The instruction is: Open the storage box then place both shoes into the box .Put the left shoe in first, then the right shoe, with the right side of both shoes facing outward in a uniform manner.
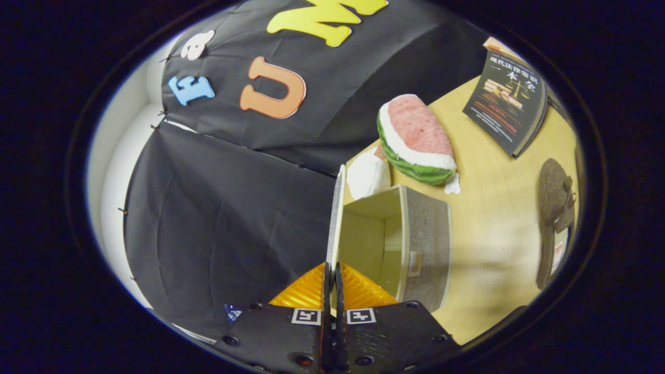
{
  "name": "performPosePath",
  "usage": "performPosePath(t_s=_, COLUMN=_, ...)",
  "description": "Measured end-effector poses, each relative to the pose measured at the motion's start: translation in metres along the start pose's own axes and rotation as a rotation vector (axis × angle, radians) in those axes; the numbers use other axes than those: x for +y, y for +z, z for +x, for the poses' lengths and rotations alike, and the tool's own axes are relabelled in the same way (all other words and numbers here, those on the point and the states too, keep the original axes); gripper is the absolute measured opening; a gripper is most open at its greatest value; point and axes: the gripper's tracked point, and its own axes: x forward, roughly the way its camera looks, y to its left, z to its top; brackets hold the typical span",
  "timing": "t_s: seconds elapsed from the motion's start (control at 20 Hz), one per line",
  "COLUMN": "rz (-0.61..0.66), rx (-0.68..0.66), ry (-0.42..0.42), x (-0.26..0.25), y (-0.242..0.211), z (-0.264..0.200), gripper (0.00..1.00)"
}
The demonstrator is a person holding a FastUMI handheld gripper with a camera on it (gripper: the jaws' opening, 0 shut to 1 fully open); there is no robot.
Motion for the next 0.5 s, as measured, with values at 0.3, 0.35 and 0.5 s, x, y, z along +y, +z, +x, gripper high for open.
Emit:
performPosePath(t_s=0.3, rz=-0.043, rx=0.012, ry=0.053, x=0.065, y=-0.01, z=0.029, gripper=0.04)
performPosePath(t_s=0.35, rz=-0.046, rx=0.021, ry=0.066, x=0.077, y=-0.014, z=0.037, gripper=0.04)
performPosePath(t_s=0.5, rz=-0.073, rx=0.052, ry=0.071, x=0.105, y=-0.03, z=0.065, gripper=0.04)
